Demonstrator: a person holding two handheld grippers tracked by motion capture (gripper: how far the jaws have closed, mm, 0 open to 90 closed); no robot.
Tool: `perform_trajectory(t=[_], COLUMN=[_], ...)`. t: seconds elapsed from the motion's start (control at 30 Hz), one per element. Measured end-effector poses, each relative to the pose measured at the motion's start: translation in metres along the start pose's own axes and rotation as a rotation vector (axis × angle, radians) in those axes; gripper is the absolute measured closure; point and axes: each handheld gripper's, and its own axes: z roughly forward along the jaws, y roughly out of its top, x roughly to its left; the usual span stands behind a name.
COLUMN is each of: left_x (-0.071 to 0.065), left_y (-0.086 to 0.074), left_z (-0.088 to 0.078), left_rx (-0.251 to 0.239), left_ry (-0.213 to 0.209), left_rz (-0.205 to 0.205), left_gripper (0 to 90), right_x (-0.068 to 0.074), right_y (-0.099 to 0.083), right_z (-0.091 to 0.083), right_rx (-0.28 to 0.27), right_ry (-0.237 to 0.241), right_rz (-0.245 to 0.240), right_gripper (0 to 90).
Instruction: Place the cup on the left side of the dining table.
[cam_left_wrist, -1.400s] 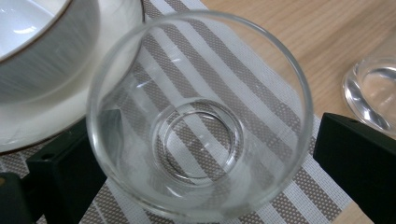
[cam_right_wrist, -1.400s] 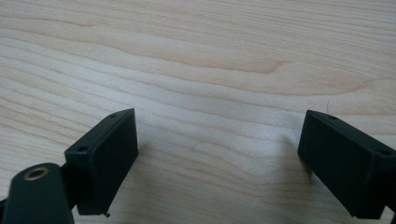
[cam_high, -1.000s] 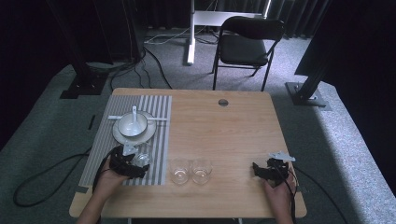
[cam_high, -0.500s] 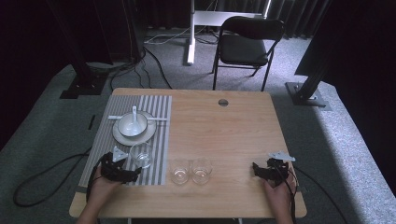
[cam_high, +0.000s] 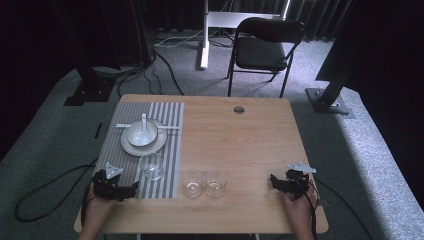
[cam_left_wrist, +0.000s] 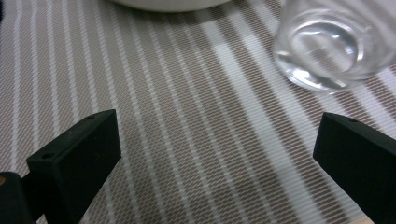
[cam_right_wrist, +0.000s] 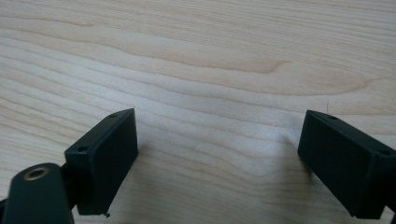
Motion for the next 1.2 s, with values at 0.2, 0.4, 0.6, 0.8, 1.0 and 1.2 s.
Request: perform_trajectory(t=[0.2, 0.4, 0.6, 0.8, 1.0, 1.2], left_x=[0.011, 0.018, 0.028, 0.035, 0.040, 0.042], left_y=[-0.012, -0.025, -0.034, -0.043, -0.052, -0.059], left_z=[-0.004, -0.010, -0.014, -0.017, -0.021, -0.023], left_rx=[-0.007, -0.022, -0.037, -0.035, -0.040, -0.034], left_ry=[-0.001, 0.023, 0.030, 0.038, 0.051, 0.060], left_rz=[-0.026, -0.063, -0.104, -0.134, -0.162, -0.177], left_gripper=[1.4, 1.4, 1.4, 1.4, 1.4, 1.4], right_x=[0.000, 0.000, 0.000, 0.000, 0.000, 0.000], right_y=[0.000, 0.000, 0.000, 0.000, 0.000, 0.000], right_z=[0.000, 0.000, 0.000, 0.000, 0.000, 0.000], right_rx=[0.000, 0.000, 0.000, 0.000, 0.000, 0.000], right_ry=[0.000, 0.000, 0.000, 0.000, 0.000, 0.000], right_rz=[0.000, 0.000, 0.000, 0.000, 0.000, 0.000], right_gripper=[11.5, 11.5, 11.5, 11.5, 11.5, 11.6])
